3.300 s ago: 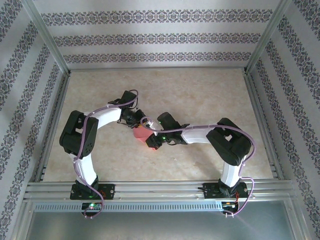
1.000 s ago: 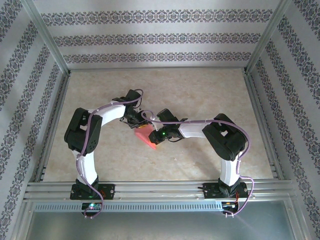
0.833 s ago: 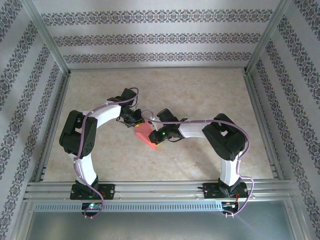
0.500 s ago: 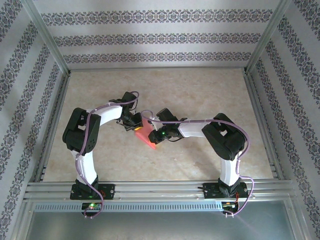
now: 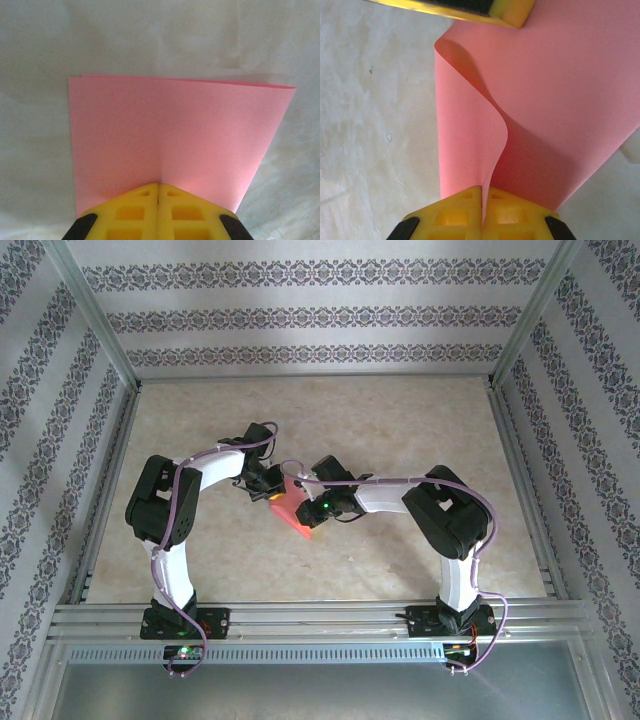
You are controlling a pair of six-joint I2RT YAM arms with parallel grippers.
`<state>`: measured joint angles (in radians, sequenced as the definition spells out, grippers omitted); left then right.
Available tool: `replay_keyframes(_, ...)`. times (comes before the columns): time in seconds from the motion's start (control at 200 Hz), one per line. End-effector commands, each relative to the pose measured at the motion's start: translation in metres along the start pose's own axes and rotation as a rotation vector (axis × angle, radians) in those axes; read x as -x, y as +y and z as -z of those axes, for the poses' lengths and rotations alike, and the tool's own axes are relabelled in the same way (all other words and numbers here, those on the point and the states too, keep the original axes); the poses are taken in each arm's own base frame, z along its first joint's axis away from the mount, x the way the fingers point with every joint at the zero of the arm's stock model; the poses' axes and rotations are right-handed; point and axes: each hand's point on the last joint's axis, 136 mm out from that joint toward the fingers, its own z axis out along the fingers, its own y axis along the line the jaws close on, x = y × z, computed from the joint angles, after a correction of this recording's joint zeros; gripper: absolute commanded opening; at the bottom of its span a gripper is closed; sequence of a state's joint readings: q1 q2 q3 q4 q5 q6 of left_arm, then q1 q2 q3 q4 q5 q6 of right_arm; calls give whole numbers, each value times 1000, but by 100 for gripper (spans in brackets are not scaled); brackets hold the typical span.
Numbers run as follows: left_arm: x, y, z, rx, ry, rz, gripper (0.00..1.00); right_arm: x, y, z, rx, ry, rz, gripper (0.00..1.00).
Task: Fold a paper plane with a square sheet of paper (pick it up from the middle)
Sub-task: Third fold the triangle at the center of the table.
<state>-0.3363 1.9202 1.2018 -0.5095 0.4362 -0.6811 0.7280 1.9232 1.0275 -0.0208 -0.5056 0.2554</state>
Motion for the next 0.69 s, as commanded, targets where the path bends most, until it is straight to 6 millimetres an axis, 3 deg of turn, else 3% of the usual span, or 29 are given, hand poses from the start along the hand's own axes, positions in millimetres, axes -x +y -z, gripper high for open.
replay_keyframes(0.0, -4, 14, -8, 53, 35, 4, 5, -2, -8, -4, -11, 22, -1, 5)
replay_keyframes(0.135, 0, 8, 3, 46, 2, -4, 5, -5, -10, -5, -19, 33, -13, 5)
replay_keyframes(0.36, 7, 4, 49, -4, -173, 70, 11, -10, -15, -6, -39, 47, -33, 5)
replay_keyframes(0.435, -3, 0, 50, -67, -196, 107, 14, -10, -16, -5, -47, 48, -37, 5)
replay_keyframes(0.69, -29, -28, 43, -275, -218, 191, 13, -13, -21, -6, -54, 73, -90, 5)
